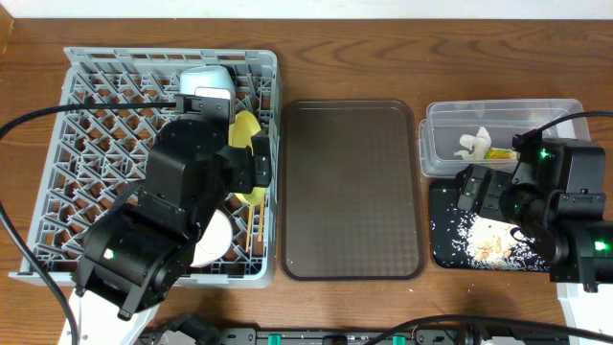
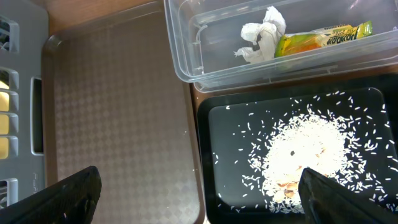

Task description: Sort waste into correct bins and load items into the dishwasher

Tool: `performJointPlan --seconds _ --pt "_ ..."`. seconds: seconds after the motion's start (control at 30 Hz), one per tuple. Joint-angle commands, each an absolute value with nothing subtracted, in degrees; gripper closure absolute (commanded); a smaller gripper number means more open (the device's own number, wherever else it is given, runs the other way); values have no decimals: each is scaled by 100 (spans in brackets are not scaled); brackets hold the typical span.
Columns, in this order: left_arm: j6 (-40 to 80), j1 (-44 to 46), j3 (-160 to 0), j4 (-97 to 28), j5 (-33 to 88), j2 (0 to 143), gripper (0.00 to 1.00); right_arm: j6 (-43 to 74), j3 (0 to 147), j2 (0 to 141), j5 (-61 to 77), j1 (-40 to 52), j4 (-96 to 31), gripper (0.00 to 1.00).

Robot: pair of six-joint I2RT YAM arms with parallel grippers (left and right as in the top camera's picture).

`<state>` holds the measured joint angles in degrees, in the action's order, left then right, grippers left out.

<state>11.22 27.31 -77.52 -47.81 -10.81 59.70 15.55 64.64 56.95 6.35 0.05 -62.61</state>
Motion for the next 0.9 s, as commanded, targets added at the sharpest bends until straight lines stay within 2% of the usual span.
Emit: performJointPlan --seconds 0.0,0.4,0.53,0.7,0.87 --pt "1170 2707 -7806 -4797 -1070 5986 4 1605 6479 5690 582 12 -6281 1" --pt "1168 2707 -7806 -4797 -1070 5986 3 1599 6479 5695 132 5 -6309 1" --pt "1170 2707 -7806 -4797 -1070 5986 3 1173 6445 5603 132 12 -6187 1" --pt "1170 2707 -7808 -4797 -1070 5986 3 832 6184 4860 137 121 -5006 1" --pt "1168 2707 -7806 -4797 -1070 5986 3 591 5352 3618 152 515 -2930 1"
